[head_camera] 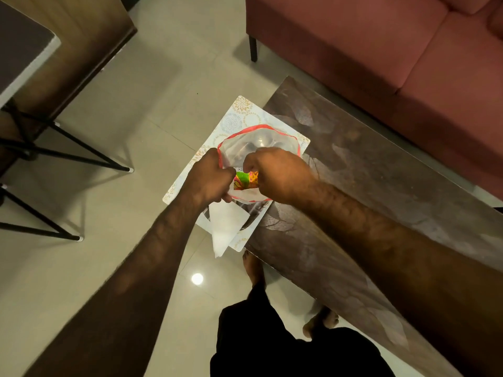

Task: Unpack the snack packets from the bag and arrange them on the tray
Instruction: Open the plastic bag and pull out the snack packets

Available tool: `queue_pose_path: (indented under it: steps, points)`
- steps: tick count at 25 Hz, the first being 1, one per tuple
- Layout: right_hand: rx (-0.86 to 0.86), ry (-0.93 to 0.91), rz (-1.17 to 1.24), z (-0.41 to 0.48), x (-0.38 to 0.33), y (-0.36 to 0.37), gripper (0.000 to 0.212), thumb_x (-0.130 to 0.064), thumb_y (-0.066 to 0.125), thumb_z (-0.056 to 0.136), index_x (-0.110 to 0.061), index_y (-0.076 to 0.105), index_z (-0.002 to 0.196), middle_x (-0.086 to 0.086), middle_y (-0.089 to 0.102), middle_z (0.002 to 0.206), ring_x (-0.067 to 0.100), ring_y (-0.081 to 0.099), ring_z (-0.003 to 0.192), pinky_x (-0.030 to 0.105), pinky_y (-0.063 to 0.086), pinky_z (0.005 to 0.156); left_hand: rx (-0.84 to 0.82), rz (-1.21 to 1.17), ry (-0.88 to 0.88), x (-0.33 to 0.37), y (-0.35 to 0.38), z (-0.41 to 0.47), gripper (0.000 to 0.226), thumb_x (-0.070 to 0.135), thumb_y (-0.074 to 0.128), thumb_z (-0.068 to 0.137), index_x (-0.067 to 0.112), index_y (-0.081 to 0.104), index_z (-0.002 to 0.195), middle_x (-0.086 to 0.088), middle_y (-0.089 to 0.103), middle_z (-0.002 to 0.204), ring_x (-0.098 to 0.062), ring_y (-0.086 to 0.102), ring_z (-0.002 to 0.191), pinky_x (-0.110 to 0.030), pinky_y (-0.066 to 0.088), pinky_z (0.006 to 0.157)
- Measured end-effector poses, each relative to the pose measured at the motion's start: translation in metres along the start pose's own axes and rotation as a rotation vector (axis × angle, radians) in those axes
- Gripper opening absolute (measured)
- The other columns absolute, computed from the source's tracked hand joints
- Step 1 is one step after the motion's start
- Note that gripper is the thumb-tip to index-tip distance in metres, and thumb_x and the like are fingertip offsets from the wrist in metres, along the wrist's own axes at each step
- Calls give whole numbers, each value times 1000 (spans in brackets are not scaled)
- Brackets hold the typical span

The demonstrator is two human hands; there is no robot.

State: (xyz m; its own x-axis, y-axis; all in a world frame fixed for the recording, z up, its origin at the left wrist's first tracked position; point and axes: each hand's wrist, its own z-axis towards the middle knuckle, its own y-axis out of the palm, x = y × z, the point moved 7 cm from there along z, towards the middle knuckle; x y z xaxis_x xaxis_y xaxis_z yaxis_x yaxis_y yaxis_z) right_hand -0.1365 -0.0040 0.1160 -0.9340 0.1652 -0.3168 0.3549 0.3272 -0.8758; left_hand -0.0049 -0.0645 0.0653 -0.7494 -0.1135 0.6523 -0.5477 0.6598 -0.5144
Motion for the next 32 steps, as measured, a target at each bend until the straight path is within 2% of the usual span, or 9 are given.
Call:
queue_pose_path:
  steps: [3,6,8,12,15,17,20,24,32]
  points:
    - [-181,55,-13,19,1,36,74,-33,74,92,-21,42,157,9,57,152,32,57,136,44,48,111,-69,31,66,-6,6,-11,34,16,57,93,24,53,126,-3,71,99,-22,74,69,-43,65,66]
    - [-335,59,-95,33,5,65,120,-59,82,77,-20,14,167,14,25,171,38,24,159,55,19,130,-90,48,141,-7,7,-20,26,14,54,94,25,53,117,6,68,86,-17,71,69,-25,55,54]
    - [-439,151,-123,38,15,78,131,-71,82,69,-23,10,168,13,17,174,39,11,163,61,4,131,-26,52,117,-11,-2,-20,24,15,54,92,25,52,113,3,70,79,-16,71,61,-26,53,52]
    - [-500,235,-24,41,28,81,110,-64,82,75,-30,26,163,5,44,163,34,37,154,59,21,126,23,31,86,-14,-16,-18,23,15,57,87,27,54,107,0,70,67,-17,70,52,-30,55,51]
    - [-540,260,59,40,29,80,110,-59,84,76,-35,23,164,5,38,166,33,37,154,51,33,123,22,-1,91,-9,-16,-14,10,28,57,96,27,55,105,0,71,75,-14,70,54,-25,53,51]
    - [-470,253,-60,44,27,72,105,-63,78,78,-34,25,163,8,37,165,37,41,151,54,39,122,34,-42,73,-9,-17,-11,20,41,54,99,24,56,109,-1,71,89,-19,71,68,-31,57,64]
    - [-401,172,-114,54,19,69,66,-43,69,94,-21,49,153,13,57,146,32,62,128,43,52,108,65,-48,51,-11,-21,-6,29,43,47,103,20,57,118,-2,71,105,-19,72,81,-38,60,82]
    - [-365,219,-73,64,15,76,77,-35,71,95,-12,34,159,17,56,149,37,60,133,47,52,112,57,-34,73,-12,-20,-6,28,39,45,105,20,57,122,-5,71,114,-18,73,80,-39,62,81]
    - [-288,239,-299,105,12,116,67,-54,62,96,-15,50,148,13,63,143,40,60,132,53,47,111,90,-13,118,-24,-15,-8,35,45,41,104,23,56,127,-2,73,108,-23,72,76,-48,63,79]
